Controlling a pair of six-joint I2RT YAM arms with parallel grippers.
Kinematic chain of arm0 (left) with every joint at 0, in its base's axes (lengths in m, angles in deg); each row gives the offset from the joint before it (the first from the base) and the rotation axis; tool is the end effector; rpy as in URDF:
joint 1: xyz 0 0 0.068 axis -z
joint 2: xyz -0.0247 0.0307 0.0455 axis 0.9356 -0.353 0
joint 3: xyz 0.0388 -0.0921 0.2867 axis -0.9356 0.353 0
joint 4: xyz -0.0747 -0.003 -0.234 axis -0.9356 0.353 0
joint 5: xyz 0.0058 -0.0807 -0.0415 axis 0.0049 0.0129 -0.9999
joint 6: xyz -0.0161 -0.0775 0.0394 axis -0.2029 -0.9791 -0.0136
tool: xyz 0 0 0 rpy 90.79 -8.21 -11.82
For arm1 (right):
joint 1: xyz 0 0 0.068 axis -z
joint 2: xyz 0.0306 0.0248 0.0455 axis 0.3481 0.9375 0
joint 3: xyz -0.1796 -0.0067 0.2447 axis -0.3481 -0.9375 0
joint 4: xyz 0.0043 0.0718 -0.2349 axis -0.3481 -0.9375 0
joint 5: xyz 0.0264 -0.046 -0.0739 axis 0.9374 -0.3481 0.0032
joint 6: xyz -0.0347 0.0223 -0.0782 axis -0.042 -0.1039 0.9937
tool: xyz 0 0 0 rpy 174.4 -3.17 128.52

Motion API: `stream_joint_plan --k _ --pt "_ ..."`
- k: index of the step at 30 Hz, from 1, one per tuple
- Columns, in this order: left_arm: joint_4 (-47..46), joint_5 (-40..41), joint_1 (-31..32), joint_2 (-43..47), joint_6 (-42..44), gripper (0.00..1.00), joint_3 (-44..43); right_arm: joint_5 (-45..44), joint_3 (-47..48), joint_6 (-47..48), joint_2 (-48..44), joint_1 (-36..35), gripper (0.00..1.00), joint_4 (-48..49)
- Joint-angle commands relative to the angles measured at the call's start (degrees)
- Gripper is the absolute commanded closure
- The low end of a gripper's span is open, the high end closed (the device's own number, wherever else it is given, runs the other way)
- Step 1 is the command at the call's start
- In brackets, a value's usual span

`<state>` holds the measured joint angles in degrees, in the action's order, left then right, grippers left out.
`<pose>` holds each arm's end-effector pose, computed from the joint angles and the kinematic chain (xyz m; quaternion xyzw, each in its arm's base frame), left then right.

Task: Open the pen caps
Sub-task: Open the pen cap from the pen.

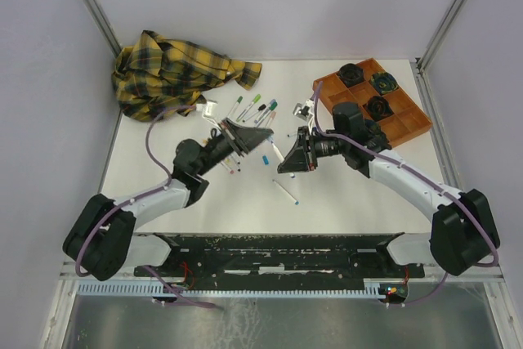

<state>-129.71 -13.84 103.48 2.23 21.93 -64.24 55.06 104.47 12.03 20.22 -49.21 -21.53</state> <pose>0.2141 -0.1821 0.3198 0.0245 0.6040 -0.6569 0.4505 0.2117 0.1954 0.3053 -0.3271 0.7083 0.5810 0.2319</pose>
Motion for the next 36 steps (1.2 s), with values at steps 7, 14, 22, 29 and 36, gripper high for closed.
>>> stream_joint_plan --k 7,14,22,29,36 --pt "-4.79 9.80 -17.99 1.46 -1.40 0.97 -13.50 2.09 2.15 1.34 4.68 -1.12 1.00 -6.38" --pt "3.64 5.63 -17.91 1.77 -0.03 0.97 -6.42 -26.26 7.24 14.51 5.80 -1.22 1.00 -23.63" --pt "12.72 9.71 -16.95 4.64 3.50 0.97 3.01 -41.16 11.87 15.81 17.26 -3.58 1.00 -30.34" --pt "28.61 15.83 -17.10 10.18 7.62 0.97 3.79 -46.00 13.68 16.65 25.08 -6.76 0.98 -30.91" --pt "31.62 15.95 -17.06 12.50 5.72 0.97 6.41 -47.55 14.14 17.14 27.25 -7.98 0.92 -31.52"
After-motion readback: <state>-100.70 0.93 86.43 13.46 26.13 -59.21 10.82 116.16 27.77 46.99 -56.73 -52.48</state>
